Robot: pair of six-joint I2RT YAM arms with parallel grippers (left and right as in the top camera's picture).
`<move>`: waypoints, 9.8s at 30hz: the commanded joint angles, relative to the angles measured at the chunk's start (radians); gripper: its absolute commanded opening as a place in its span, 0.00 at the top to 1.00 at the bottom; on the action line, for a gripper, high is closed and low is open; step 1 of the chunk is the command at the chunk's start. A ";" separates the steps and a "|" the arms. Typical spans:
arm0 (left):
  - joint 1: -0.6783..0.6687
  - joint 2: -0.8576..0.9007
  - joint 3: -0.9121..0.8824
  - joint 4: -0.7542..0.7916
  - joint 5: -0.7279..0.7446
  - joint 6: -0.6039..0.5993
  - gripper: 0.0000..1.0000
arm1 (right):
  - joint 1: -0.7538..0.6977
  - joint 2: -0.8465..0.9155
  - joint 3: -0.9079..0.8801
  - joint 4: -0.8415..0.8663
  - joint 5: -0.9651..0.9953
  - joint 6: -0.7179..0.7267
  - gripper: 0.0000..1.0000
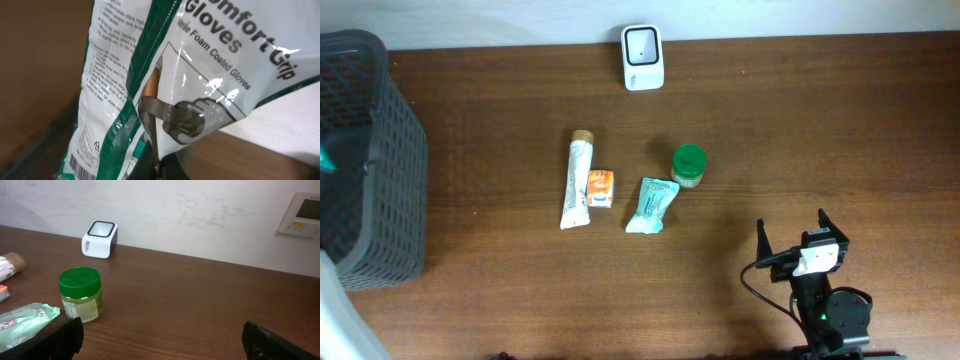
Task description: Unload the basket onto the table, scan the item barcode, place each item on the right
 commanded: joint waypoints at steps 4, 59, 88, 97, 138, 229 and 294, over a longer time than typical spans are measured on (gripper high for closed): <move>-0.331 -0.004 -0.006 -0.161 0.035 -0.115 1.00 | -0.002 -0.007 -0.008 0.000 -0.005 -0.006 0.02; -0.745 0.863 0.517 -0.621 -0.003 -0.270 0.28 | -0.002 -0.007 -0.008 0.000 -0.005 -0.006 0.01; -0.192 0.681 0.516 -0.829 -0.238 -0.069 0.19 | -0.002 -0.007 -0.008 0.000 -0.005 -0.006 0.02; -0.344 0.674 0.517 -0.697 0.066 0.021 0.23 | -0.002 -0.007 -0.008 0.000 -0.005 -0.006 0.02; -0.561 0.673 0.512 -0.662 0.051 0.021 0.13 | -0.002 -0.003 -0.008 -0.004 0.015 -0.002 0.02; -0.565 0.767 0.510 -0.666 0.050 0.021 0.01 | 0.278 2.064 1.743 -1.016 -0.084 0.578 0.44; -0.565 0.767 0.510 -0.666 0.050 0.021 0.01 | 0.347 2.043 1.799 -1.092 -0.157 0.433 0.07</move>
